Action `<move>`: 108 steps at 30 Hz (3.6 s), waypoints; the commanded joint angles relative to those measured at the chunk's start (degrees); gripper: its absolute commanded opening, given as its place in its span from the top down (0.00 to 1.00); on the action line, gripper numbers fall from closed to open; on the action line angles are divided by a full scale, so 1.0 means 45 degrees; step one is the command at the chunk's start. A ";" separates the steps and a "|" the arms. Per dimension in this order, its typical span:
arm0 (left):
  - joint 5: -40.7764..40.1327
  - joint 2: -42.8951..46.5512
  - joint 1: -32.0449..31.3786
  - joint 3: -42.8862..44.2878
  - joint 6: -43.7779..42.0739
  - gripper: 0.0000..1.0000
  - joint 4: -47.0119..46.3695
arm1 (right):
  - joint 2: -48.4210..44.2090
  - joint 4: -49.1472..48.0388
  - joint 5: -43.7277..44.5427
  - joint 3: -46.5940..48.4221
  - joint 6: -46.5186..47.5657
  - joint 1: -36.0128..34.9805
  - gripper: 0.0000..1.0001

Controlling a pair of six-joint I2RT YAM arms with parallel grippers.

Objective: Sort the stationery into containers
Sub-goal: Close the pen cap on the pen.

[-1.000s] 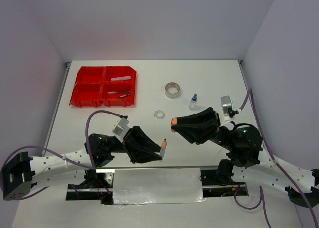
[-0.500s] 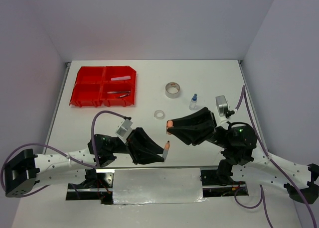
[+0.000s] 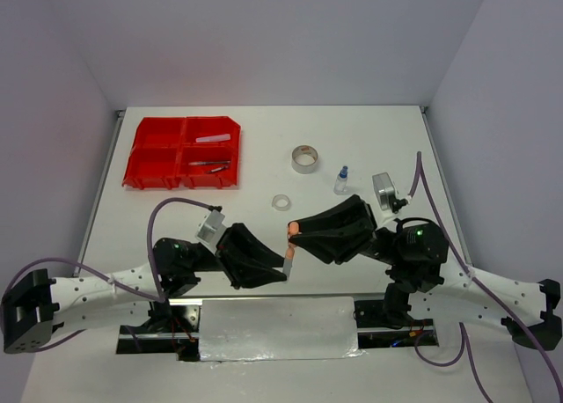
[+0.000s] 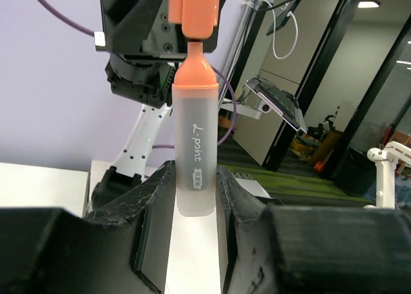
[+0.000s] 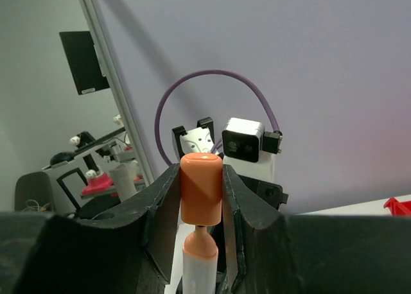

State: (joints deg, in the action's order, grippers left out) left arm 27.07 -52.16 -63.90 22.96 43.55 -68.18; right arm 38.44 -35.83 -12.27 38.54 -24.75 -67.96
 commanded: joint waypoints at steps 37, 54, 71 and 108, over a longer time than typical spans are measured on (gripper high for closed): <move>-0.1561 0.1199 -0.0058 0.0269 -0.1551 1.00 -0.0650 | 0.0326 -0.2310 0.1653 -0.1475 -0.0300 -0.0600 0.85; -0.1700 0.1748 -0.0058 0.1440 -0.3077 1.00 0.2438 | 0.0189 -0.2349 0.1224 -0.1515 0.0266 -0.0659 0.66; -0.1953 0.1298 -0.0058 0.1675 -0.2118 1.00 0.1518 | 0.0111 -0.2663 0.0696 -0.1788 0.1458 -0.0873 0.49; -0.1329 0.0753 -0.0058 0.2963 -0.2881 0.56 0.4330 | 0.0131 -0.1627 0.1106 -0.1183 0.1887 -0.1049 0.97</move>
State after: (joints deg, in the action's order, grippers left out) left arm 20.88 -48.01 -63.94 32.62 31.46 -48.49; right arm 39.13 -42.09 -7.25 31.46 -17.37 -72.14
